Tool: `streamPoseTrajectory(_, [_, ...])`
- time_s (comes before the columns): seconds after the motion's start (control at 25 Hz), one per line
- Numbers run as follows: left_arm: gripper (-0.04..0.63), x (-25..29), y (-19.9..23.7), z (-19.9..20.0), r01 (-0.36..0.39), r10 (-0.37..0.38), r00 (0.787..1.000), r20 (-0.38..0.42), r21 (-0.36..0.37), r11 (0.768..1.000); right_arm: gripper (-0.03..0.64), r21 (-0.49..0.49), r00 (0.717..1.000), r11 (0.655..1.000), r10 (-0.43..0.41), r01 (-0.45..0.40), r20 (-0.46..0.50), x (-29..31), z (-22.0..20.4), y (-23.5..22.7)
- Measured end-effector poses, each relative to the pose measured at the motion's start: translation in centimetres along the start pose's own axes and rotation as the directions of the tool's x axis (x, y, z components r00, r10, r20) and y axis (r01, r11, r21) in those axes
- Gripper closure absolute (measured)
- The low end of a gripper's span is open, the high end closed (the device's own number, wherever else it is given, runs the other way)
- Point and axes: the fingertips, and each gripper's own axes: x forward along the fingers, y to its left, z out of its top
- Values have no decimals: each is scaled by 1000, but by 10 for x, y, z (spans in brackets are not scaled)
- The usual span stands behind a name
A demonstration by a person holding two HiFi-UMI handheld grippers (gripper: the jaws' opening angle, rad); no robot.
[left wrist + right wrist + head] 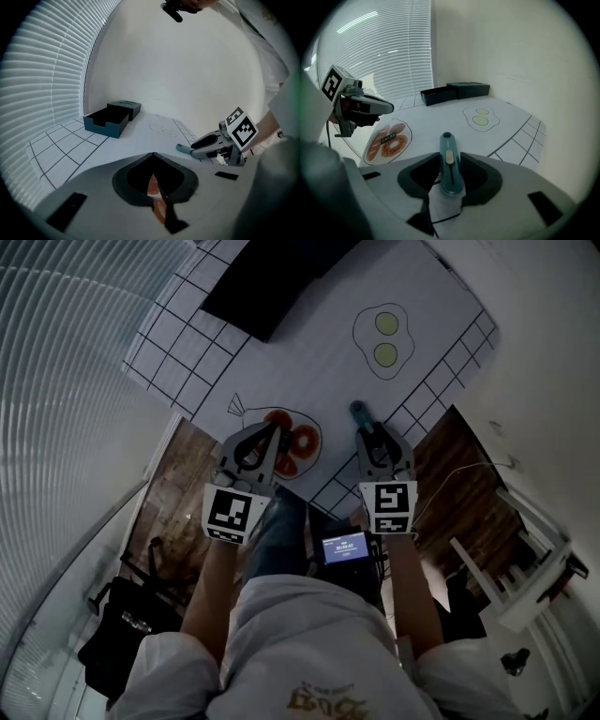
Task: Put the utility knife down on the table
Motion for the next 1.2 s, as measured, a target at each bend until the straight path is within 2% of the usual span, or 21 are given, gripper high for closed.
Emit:
streamPoseTrajectory(0.24, [588,-1,2,-7,7,-7,1000,-4,-18,1000,463,-17,1000,1000,-8,8,-5,4,-3,0])
streamPoseTrajectory(0.4, [588,-1,-1,-4,20,-20,1000,0,-21,1000,460,48,1000,999,2,-1,-26,4,-8,-3])
streamPoseTrajectory(0.68, [588,-3,-2,6,27,-27,999,20,-17,999,426,78,1000,997,10,-8,-18,2,-5,-4])
streamPoseTrajectory(1.0, [588,-8,-5,13,13,-13,999,40,-19,1000,426,94,1000,996,-3,3,-1,-6,2,-6])
streamPoseTrajectory(1.08, [588,-10,-6,16,8,-8,999,48,-20,1000,433,94,1000,996,-8,7,5,-10,4,-7])
streamPoseTrajectory(1.2, [588,-12,-6,21,0,1,998,56,-17,1000,496,100,999,995,-16,12,32,-18,9,-10])
